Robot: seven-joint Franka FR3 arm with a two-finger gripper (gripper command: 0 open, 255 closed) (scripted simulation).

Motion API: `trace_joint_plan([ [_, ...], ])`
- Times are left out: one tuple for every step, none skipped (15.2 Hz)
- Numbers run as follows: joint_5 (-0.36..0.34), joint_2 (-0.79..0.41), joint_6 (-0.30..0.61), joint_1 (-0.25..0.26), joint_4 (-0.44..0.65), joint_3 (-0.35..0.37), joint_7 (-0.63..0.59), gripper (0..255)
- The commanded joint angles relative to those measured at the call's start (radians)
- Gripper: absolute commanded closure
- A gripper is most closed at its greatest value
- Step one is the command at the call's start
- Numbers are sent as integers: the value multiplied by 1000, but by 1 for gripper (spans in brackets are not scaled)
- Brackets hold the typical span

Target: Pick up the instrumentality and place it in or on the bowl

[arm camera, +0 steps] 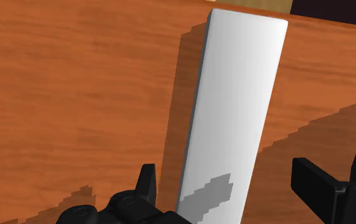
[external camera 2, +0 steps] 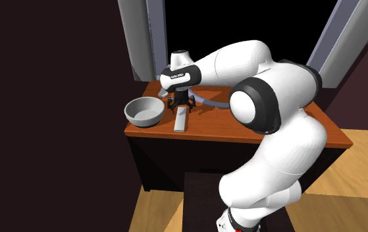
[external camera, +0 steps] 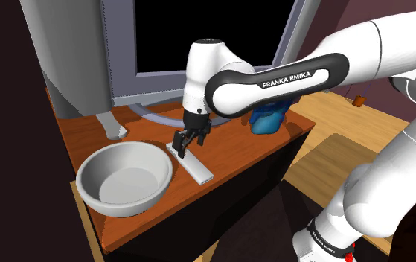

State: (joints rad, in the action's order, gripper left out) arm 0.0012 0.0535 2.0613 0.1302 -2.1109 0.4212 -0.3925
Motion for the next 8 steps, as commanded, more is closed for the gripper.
trace_joint_plan([
  [-12, -28, 23, 3, 4, 5, -15, 0],
  [-15, -34, 36, 3, -4, 5, -17, 0],
  [-18, -39, 49, 3, -12, 6, -19, 0],
  [-21, -45, 62, 3, -19, 6, -21, 0],
  [-24, -51, 75, 4, -27, 6, -23, 0],
  [-27, -58, 88, 4, -34, 6, -25, 0],
  [-29, -61, 96, 4, -38, 6, -27, 0],
  [-29, -61, 96, 4, -38, 6, -27, 0],
])
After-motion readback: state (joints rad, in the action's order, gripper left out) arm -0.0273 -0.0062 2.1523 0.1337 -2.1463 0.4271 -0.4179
